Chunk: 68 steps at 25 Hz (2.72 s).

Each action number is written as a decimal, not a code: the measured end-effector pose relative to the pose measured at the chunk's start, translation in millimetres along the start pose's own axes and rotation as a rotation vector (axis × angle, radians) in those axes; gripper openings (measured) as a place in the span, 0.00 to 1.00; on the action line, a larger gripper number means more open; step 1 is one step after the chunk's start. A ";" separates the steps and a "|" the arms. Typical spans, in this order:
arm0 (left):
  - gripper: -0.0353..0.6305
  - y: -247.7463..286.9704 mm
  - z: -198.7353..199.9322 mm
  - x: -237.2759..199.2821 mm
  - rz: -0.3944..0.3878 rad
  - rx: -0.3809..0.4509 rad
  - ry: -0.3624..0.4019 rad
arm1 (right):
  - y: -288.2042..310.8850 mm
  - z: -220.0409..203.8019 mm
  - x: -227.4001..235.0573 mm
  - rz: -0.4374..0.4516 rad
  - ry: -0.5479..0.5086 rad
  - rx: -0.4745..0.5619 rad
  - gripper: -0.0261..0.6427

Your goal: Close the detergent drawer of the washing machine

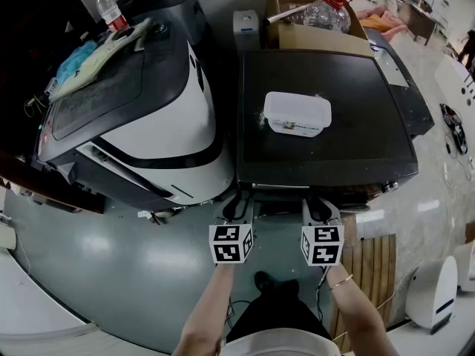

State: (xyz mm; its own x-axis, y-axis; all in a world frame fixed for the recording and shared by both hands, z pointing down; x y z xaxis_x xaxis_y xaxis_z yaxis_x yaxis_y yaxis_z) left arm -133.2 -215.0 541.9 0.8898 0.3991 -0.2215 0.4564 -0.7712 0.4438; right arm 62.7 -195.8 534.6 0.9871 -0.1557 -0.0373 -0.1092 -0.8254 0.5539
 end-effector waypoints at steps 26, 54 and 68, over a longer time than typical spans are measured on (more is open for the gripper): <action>0.21 9.6 6.4 -6.4 0.011 -0.012 -0.019 | 11.4 7.0 -0.4 -0.017 0.020 -0.018 0.17; 0.16 -62.0 26.6 13.1 0.052 0.089 0.041 | -68.3 40.8 -9.6 0.084 0.078 0.147 0.17; 0.09 -108.6 41.2 47.4 0.061 0.162 0.090 | -127.3 51.5 -1.4 0.137 0.102 0.254 0.13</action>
State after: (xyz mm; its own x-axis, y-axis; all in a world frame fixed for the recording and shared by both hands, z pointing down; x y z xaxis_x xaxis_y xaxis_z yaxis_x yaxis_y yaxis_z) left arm -140.3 -132.7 447.5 0.9150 0.3863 -0.1162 0.4030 -0.8621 0.3070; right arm 69.2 -118.4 421.3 0.9663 -0.2306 0.1142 -0.2556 -0.9117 0.3217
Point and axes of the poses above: the fingertips, and each gripper's own axes: y forward along the fingers, x to its right, z out of its top, the point moved 3 cm from there along -y, backward along the fingers, and after that the axes turned 6 degrees about -z, right-handed, at the moved point
